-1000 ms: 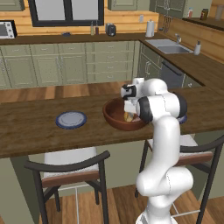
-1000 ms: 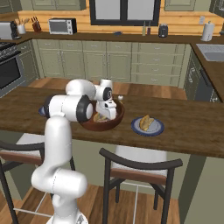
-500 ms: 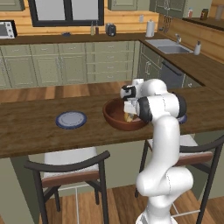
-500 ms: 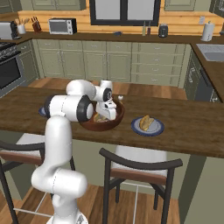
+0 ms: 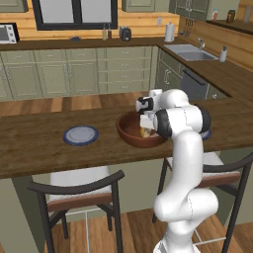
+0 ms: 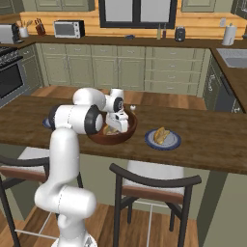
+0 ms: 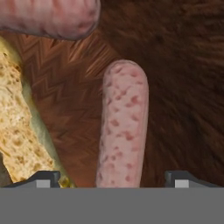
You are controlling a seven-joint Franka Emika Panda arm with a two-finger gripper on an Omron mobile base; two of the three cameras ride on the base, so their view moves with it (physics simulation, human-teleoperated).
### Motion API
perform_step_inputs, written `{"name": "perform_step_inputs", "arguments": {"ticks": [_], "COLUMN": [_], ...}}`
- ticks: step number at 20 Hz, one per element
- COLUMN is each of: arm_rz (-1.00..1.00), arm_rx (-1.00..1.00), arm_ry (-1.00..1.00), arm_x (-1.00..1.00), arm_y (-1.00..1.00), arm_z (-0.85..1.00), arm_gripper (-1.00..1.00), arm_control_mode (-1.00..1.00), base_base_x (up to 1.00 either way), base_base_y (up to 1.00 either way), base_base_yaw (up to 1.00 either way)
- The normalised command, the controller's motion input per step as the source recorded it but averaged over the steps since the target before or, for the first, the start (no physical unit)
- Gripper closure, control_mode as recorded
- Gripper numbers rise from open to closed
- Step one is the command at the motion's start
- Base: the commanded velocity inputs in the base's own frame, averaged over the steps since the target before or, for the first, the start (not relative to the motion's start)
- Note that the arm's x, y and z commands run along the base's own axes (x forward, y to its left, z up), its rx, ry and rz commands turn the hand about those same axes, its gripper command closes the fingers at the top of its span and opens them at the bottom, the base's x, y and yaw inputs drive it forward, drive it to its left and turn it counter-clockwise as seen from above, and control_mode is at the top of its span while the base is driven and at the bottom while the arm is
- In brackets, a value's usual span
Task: Place one bun and one sausage from the bowl on each plate.
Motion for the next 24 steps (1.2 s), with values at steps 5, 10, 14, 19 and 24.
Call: {"name": "perform_step_inputs", "arguments": {"ticks": [5,10,14,19,24], "arm_rz": [0.0,0.0,0.0,0.0,0.0], "arm_rx": [0.0,0.0,0.0,0.0,0.0], "arm_ry": [0.0,0.0,0.0,-0.01,0.0], "arm_x": [-0.21,-0.18,-0.42,-0.33,-0.23], "arm_y": [-0.02,-0.02,-0.01,-0.14,-0.02], "arm_z": [-0.49,-0.27,-0.32,0.28,0.7], "arm_gripper": [1.0,1.0,1.0,1.0,1.0], "arm_control_mode": [-1.0,-1.0,-1.0,-1.0,-1.0], "base_base_x": [0.0,0.0,0.0,0.0,0.0], "base_base_y": [0.0,0.0,0.0,0.0,0.0], "base_base_yaw": [0.0,0.0,0.0,0.0,0.0]}}
